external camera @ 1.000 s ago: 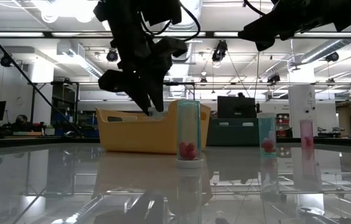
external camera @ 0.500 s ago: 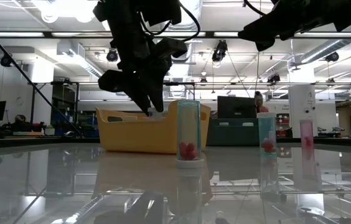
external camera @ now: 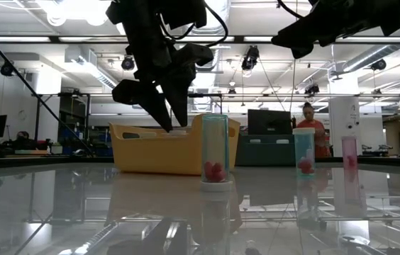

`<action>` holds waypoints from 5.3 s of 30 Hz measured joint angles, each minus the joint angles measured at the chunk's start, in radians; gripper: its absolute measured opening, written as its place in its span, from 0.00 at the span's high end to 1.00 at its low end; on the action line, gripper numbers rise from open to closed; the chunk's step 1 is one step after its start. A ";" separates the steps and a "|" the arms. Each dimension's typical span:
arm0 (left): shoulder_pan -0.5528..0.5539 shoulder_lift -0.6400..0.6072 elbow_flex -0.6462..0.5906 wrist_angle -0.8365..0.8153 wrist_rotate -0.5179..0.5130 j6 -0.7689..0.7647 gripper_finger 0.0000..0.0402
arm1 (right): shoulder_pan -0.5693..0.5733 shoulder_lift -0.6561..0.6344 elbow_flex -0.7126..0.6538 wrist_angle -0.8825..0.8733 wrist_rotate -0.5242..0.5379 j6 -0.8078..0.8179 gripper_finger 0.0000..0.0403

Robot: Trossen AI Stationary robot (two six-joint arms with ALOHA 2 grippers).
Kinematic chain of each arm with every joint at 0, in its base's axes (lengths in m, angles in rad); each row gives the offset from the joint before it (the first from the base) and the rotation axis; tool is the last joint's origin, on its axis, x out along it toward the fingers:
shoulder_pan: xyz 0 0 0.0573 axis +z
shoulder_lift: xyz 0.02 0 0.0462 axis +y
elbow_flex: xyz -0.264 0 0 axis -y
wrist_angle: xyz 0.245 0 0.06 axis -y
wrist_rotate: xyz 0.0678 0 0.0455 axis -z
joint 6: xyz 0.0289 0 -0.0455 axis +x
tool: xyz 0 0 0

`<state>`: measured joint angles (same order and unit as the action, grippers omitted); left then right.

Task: Pick and place medicine bottles into bin by pill shape (circle, oval)
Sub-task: Put the blue pill bottle into the yellow bin

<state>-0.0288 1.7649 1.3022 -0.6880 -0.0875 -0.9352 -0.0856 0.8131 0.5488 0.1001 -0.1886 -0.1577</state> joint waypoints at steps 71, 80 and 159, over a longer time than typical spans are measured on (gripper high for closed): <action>-0.373 -0.355 -0.210 0.493 -0.136 1.074 0.60 | 0.073 0.003 0.032 -0.062 0.005 0.491 0.69; -0.370 -0.517 -0.397 0.604 -0.218 1.070 0.60 | 0.166 0.021 0.153 -0.204 0.006 0.685 0.69; -0.370 -0.640 -0.458 0.614 -0.242 0.948 0.60 | 0.465 0.565 0.055 -0.085 0.528 0.523 0.66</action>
<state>-0.3992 1.1252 0.8440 -0.0742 -0.3298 0.0133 0.3794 1.3785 0.6037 0.0147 0.3393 0.3656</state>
